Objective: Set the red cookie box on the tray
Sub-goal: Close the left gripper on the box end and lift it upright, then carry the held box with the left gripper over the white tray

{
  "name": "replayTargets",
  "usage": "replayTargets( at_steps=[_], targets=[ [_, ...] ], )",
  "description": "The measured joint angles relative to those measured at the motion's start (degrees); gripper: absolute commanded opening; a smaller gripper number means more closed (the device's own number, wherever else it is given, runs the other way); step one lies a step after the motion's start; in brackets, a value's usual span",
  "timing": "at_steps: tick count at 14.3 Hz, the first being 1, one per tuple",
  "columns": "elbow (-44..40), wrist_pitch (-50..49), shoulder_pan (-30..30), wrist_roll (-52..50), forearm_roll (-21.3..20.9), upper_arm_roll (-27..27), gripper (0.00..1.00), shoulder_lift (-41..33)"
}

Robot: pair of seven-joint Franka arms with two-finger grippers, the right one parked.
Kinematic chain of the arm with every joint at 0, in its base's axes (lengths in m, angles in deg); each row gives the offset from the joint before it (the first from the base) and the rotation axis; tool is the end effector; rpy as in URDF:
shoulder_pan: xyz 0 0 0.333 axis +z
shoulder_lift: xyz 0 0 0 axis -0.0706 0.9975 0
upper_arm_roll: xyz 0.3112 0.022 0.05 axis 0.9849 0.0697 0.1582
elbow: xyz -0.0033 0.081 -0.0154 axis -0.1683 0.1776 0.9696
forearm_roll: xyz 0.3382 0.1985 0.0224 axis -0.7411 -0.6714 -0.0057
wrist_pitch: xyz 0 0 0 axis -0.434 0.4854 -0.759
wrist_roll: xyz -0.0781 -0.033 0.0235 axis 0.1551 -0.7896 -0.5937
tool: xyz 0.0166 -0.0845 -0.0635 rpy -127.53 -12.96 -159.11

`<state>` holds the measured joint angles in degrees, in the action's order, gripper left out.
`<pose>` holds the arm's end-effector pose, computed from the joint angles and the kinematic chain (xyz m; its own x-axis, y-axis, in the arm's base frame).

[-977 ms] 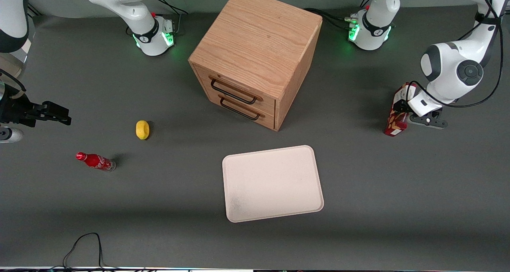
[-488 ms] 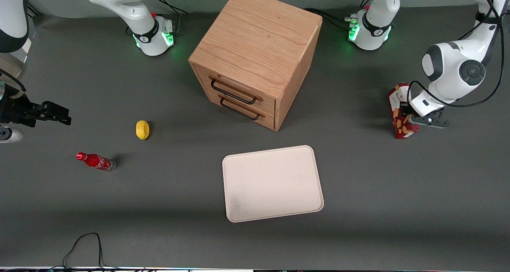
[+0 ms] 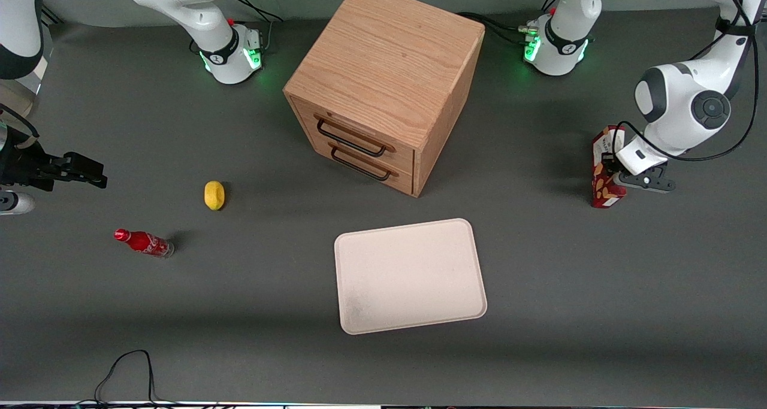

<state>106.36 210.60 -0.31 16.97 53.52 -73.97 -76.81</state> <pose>0.4461 0.0699 0.2408 0.9741 -0.2143 -0.0725 -0.2143 -0.9767 0.0079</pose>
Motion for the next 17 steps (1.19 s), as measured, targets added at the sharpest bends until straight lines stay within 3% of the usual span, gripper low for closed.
replayTargets(
  at_steps=[3, 6, 9, 13, 17],
  targets=[
    [-3.4, -8.0, 0.0, 0.1, 0.1, 0.0, 0.0, -2.3],
    [-11.1, -22.3, 0.0, 0.1, 0.2, 0.0, 0.0, -6.4],
    [-24.1, -40.9, 0.0, 0.1, 0.2, -0.1, 0.0, -9.5],
    [-43.6, -58.6, 0.0, -0.9, -0.2, -0.2, 0.0, -9.8],
    [-56.0, -68.5, -0.2, -3.1, -0.2, -1.0, 0.0, -7.2]
  ],
)
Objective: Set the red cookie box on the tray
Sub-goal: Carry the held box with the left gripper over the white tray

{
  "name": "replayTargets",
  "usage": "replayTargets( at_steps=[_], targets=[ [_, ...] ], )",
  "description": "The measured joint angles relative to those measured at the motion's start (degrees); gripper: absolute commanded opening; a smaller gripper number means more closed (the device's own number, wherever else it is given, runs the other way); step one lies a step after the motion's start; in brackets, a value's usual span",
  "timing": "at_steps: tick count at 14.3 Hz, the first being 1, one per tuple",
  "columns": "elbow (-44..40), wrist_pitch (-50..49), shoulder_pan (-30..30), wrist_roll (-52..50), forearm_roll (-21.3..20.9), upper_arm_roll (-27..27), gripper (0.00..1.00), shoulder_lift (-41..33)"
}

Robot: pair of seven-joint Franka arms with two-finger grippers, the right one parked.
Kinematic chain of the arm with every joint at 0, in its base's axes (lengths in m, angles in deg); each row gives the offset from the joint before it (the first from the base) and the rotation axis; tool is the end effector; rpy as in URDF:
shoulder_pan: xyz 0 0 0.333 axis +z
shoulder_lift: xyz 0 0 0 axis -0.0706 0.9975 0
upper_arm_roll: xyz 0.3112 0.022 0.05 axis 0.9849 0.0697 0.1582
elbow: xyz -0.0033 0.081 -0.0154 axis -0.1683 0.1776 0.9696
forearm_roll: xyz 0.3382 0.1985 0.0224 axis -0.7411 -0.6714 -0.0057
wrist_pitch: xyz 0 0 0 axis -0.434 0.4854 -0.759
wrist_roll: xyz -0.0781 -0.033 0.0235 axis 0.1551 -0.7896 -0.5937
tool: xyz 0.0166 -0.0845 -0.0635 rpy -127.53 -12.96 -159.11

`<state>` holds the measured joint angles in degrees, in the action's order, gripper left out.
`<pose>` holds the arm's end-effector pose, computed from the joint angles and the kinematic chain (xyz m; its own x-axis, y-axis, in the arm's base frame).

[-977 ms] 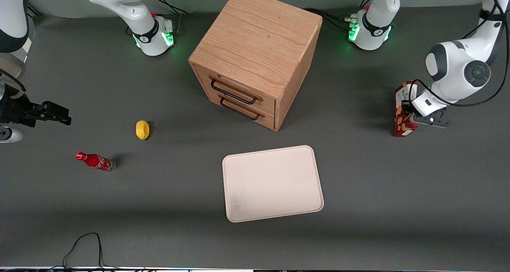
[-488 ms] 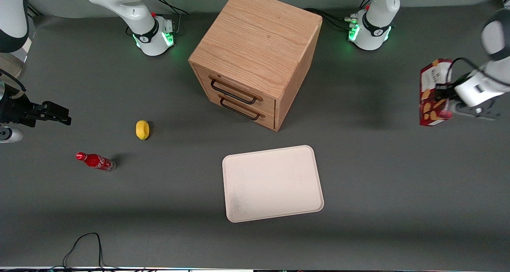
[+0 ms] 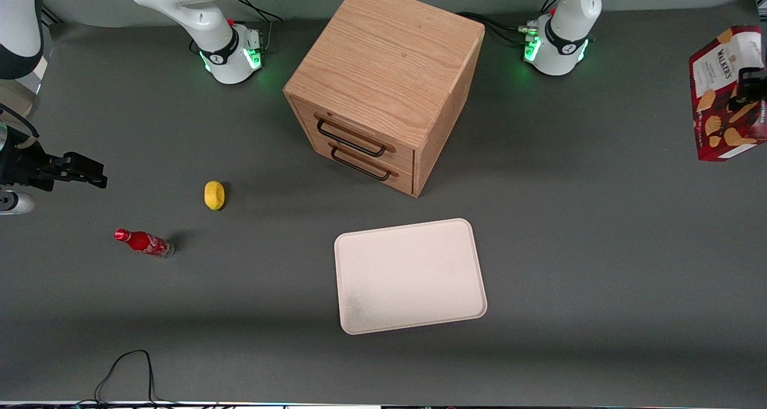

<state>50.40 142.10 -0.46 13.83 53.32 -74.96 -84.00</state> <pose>0.5072 0.0732 0.6403 0.9738 -0.1588 -0.1627 -0.1565 -0.9873 0.0273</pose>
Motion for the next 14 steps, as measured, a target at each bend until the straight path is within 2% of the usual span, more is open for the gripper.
replayTargets(
  at_steps=[4, 6, 9, 11, 14],
  targets=[
    [-1.5, 0.1, -0.2, -5.2, 0.8, -2.4, 0.0, 3.4],
    [-1.6, 1.9, -0.4, -14.2, 2.2, -7.4, 0.0, 5.1],
    [-2.3, 10.4, -1.2, -30.1, 2.4, -17.9, 0.0, 9.8],
    [-6.8, 14.3, -3.6, -41.1, 1.9, -22.4, 0.0, 16.6],
    [-22.0, 16.0, -12.4, -54.5, -2.7, -23.2, 0.0, 31.7]
  ],
)
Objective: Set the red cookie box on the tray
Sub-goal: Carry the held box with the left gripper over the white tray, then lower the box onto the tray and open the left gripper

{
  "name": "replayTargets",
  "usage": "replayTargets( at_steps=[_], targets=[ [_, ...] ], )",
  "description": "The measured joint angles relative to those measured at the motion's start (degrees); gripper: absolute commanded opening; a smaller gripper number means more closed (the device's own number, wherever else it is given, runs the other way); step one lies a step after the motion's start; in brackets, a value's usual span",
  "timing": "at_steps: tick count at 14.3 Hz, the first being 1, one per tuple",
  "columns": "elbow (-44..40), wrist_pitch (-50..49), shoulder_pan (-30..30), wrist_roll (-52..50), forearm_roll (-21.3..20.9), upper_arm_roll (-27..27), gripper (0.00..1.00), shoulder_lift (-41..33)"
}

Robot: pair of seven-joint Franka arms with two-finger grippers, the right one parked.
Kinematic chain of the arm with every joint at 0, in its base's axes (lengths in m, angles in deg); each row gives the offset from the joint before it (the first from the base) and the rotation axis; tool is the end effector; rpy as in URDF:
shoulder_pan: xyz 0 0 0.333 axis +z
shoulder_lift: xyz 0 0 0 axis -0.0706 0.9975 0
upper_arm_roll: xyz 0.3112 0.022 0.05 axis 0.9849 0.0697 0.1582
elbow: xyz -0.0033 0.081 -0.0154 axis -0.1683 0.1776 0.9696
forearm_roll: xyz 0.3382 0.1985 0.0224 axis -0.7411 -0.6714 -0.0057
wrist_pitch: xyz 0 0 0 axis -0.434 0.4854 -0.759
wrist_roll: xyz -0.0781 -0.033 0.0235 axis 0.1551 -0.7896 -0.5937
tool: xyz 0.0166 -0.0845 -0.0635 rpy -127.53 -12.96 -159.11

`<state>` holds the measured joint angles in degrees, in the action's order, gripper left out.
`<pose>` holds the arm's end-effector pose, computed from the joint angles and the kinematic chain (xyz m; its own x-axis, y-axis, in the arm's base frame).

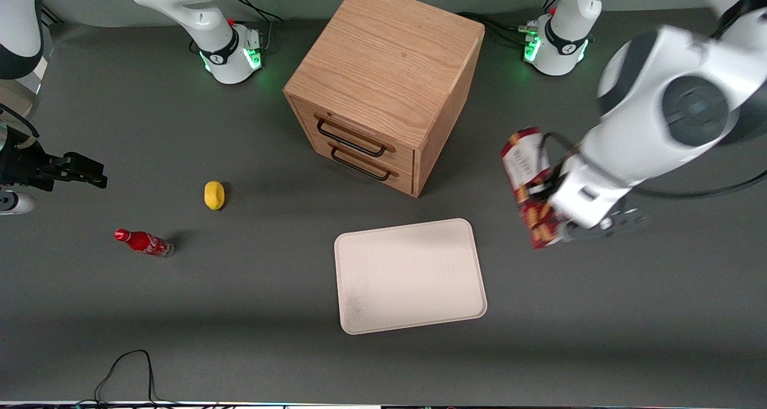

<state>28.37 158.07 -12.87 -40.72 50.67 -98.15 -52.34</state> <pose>0.6393 -0.2673 0.5152 0.9779 0.1953 -0.0751 0.1993 -0.9787 0.0494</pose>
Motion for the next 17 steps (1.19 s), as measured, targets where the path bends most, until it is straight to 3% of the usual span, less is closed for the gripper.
replayTargets(
  at_steps=[3, 6, 17],
  targets=[
    [-10.4, 3.4, -6.1, -5.2, -4.1, 0.1, 0.0, 11.7],
    [-13.1, 4.8, -6.5, -5.1, -4.4, 0.3, 0.0, 15.9],
    [-7.7, 20.0, -6.2, -2.1, -10.2, 1.9, 0.0, 25.4]
  ],
)
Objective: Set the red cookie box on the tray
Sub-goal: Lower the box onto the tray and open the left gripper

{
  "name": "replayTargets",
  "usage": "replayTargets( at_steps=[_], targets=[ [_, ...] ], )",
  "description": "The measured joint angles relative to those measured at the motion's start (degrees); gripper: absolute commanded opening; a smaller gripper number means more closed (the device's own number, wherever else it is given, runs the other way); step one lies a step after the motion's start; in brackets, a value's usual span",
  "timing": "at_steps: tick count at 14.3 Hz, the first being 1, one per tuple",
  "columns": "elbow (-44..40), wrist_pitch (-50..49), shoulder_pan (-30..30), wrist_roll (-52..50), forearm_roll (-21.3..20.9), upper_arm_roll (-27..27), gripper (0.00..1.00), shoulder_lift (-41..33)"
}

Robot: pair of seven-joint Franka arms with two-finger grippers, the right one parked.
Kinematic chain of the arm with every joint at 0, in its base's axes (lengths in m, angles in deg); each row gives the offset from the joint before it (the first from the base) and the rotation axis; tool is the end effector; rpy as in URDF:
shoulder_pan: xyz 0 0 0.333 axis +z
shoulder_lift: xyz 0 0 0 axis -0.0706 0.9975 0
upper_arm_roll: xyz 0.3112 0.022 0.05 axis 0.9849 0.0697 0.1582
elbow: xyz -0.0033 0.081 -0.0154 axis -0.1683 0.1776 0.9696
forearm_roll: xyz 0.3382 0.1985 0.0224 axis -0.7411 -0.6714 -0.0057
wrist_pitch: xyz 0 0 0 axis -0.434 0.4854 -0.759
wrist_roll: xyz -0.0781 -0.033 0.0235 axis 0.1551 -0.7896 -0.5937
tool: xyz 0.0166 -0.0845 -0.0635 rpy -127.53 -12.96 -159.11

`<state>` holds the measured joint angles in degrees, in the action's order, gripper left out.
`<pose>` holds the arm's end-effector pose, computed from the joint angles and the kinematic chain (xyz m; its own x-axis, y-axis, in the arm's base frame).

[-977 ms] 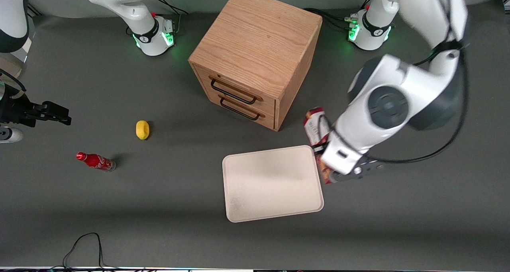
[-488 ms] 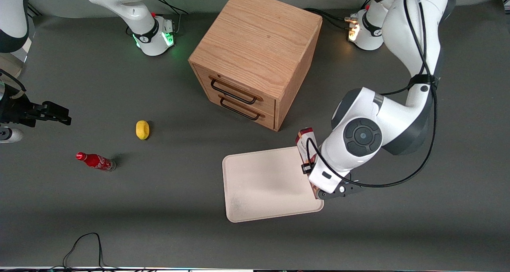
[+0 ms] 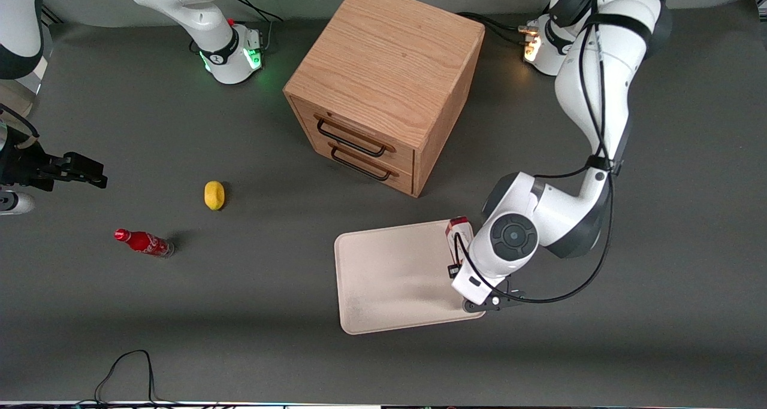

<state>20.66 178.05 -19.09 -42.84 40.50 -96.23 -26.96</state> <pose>0.7045 -0.3289 0.2826 0.9878 0.1552 0.0098 0.1549 -0.9877 0.0198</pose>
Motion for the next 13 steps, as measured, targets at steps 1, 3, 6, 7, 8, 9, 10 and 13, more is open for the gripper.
replayTargets(
  at_steps=[1, 3, 6, 7, 8, 9, 10, 13],
  targets=[
    [0.0, 0.5, 0.0, 0.0, -0.3, 0.1, 0.0, 0.7],
    [0.0, 0.7, 0.1, 0.1, -0.4, 0.3, 0.0, 1.5],
    [0.1, 2.0, 0.1, 0.1, -0.5, 0.3, 0.0, 1.9],
    [0.1, 2.0, 0.1, 0.1, -0.5, 0.3, 0.0, 1.9],
    [0.1, 2.0, 0.1, 0.1, -0.5, 0.4, 0.0, 1.9],
    [0.1, 2.0, 0.1, 0.1, -0.5, 0.4, 0.66, 1.9],
    [0.1, 2.0, 0.1, 0.1, -0.5, 0.4, 1.0, 1.9],
    [0.1, 2.1, 0.1, 0.1, -0.5, 0.4, 1.0, 1.9]
  ],
)
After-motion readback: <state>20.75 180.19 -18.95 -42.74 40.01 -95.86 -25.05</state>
